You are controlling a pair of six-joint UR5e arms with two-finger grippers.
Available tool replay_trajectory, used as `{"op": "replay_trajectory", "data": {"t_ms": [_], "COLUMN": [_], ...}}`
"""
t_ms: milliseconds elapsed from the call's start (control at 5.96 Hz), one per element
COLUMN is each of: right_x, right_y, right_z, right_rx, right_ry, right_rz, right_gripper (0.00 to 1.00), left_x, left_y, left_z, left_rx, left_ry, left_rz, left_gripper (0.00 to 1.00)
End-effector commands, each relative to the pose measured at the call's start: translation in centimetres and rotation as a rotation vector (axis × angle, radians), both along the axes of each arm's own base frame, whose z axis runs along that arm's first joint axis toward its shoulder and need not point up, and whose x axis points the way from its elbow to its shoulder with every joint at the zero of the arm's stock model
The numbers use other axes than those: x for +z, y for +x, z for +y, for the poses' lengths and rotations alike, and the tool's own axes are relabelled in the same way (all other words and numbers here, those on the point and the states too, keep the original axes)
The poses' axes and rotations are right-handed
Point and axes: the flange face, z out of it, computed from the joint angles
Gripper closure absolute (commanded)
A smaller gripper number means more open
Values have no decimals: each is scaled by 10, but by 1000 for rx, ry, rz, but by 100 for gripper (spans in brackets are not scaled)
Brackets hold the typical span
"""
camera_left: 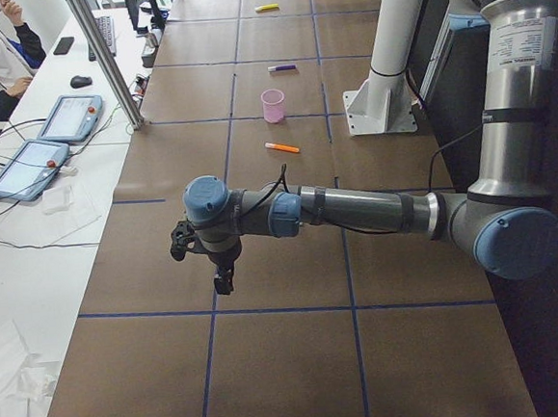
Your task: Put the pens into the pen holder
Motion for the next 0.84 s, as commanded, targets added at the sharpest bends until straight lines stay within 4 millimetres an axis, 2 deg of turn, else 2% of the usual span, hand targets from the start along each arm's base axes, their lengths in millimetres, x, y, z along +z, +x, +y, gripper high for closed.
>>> {"op": "replay_trajectory", "data": {"t_ms": [0,168,336,504,672], "right_x": [-2,-3,-8,-13,-13], "right_y": [-3,-4,-11,-13,-13], "right_z": [-2,-2,-6,-10,-10], "right_rx": [-5,-8,-25,-27,-27], "right_ry": [0,5,22,26,26], "right_rz": [-4,-5,-3,-3,-3], "right_gripper": [0,0,0,0,0], "left_x": [-53,-82,-98,-103,-104], "left_y": [88,153,183,208,210], "left_z": [-37,-38,-36,-30,-23], "left_rx": [107,144,155,142,61], "left_ry": [58,33,52,58,49], "left_rz": [20,34,50,70,60], "left_gripper": [0,0,0,0,0]}}
